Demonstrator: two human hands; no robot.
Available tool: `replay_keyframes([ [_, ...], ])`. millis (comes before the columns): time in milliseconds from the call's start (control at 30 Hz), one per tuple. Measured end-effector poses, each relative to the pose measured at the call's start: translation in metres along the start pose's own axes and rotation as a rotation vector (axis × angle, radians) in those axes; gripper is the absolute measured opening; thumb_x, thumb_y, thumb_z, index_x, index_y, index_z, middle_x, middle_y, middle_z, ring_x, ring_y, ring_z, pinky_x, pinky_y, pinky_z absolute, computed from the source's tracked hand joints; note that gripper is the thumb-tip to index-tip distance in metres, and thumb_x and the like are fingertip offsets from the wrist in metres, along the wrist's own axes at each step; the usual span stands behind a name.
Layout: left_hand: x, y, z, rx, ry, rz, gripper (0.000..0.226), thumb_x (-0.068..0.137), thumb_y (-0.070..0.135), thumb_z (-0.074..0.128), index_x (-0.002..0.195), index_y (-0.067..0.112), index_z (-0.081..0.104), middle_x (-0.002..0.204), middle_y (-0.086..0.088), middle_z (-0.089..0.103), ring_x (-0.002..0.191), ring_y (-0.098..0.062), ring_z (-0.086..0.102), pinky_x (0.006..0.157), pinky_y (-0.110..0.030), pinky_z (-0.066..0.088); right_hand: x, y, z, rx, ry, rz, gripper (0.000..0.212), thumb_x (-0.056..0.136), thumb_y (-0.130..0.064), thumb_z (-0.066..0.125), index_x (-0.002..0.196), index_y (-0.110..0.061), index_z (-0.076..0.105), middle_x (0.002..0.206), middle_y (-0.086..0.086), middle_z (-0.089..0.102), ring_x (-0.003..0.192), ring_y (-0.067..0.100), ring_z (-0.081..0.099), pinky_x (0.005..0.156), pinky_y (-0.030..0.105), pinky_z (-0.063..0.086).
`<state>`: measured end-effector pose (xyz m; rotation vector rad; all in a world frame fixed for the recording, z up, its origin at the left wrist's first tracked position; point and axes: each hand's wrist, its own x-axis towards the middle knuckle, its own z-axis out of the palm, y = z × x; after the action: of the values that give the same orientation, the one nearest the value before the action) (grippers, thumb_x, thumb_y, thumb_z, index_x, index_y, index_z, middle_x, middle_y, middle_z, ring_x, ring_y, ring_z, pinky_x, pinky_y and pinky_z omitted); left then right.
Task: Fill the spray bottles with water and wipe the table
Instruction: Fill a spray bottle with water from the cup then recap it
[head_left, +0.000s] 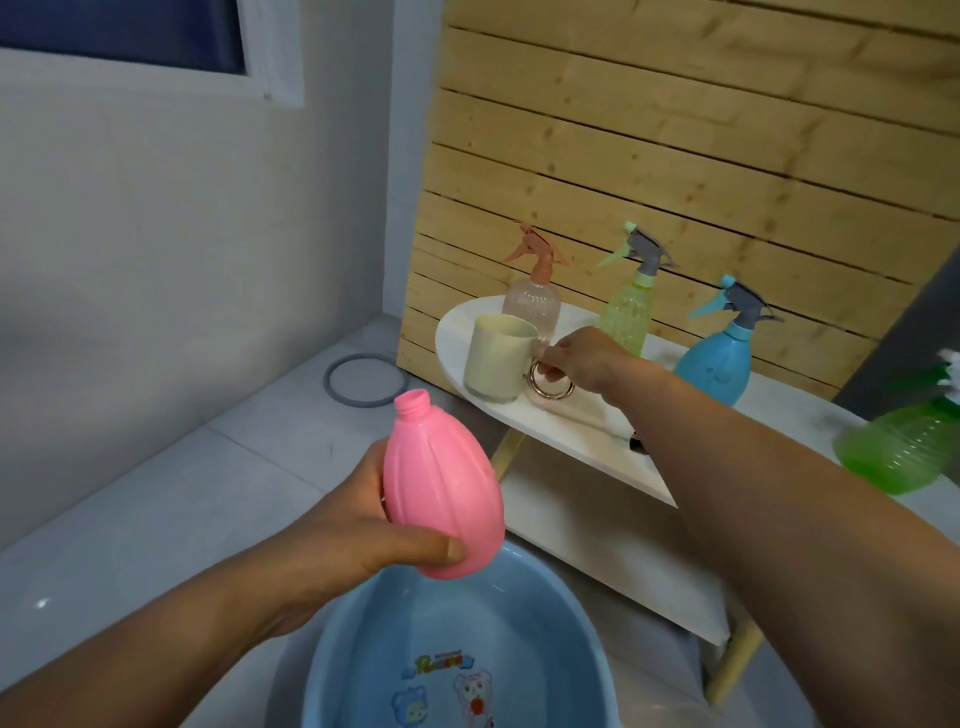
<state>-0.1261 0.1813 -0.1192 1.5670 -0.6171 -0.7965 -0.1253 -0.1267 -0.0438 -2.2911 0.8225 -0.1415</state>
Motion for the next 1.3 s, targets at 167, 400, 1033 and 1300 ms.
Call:
replay_keyframes([
  [167, 0.004, -0.008, -0.002, 0.013, 0.002, 0.024, 0.105, 0.042, 0.035, 0.099, 0.13, 0.053, 0.042, 0.127, 0.01, 0.063, 0.116, -0.013, 0.063, 0.081, -0.028, 0.061, -0.023, -0.02, -0.022, 0.133, 0.096, -0.141, 0.035, 0.101, -0.037, 0.06, 0.093, -0.003, 0.067, 0.082, 0.008, 0.062, 0.07, 0.018, 0.049, 0.064, 0.028, 0.038],
  [400, 0.005, -0.009, 0.004, 0.028, 0.02, 0.071, 0.111, 0.044, 0.046, 0.099, 0.138, 0.045, 0.04, 0.129, 0.013, 0.061, 0.118, -0.01, 0.062, 0.085, -0.027, 0.06, -0.073, -0.011, -0.031, 0.222, -0.035, -0.067, 0.036, 0.101, -0.048, 0.054, 0.091, -0.015, 0.063, 0.075, 0.0, 0.056, 0.056, 0.013, 0.032, 0.048, 0.026, 0.025],
  [1033, 0.005, -0.031, 0.01, 0.151, 0.008, 0.026, 0.1, 0.067, 0.017, 0.096, 0.145, 0.036, 0.036, 0.131, 0.01, 0.059, 0.12, -0.008, 0.059, 0.084, -0.023, 0.058, -0.119, 0.113, 0.125, -0.058, -0.429, 0.125, 0.025, 0.103, -0.029, 0.046, 0.088, -0.011, 0.052, 0.081, 0.01, 0.048, 0.062, 0.02, 0.036, 0.052, 0.029, 0.029],
  [1300, 0.011, -0.038, 0.012, 0.275, 0.009, -0.006, 0.107, 0.061, 0.021, 0.099, 0.145, 0.04, 0.036, 0.131, 0.016, 0.056, 0.121, -0.011, 0.056, 0.085, -0.028, 0.059, -0.107, 0.175, 0.18, -0.428, -0.447, 0.053, 0.037, 0.107, -0.033, 0.038, 0.111, -0.006, 0.063, 0.112, 0.016, 0.063, 0.095, 0.027, 0.056, 0.079, 0.031, 0.039],
])
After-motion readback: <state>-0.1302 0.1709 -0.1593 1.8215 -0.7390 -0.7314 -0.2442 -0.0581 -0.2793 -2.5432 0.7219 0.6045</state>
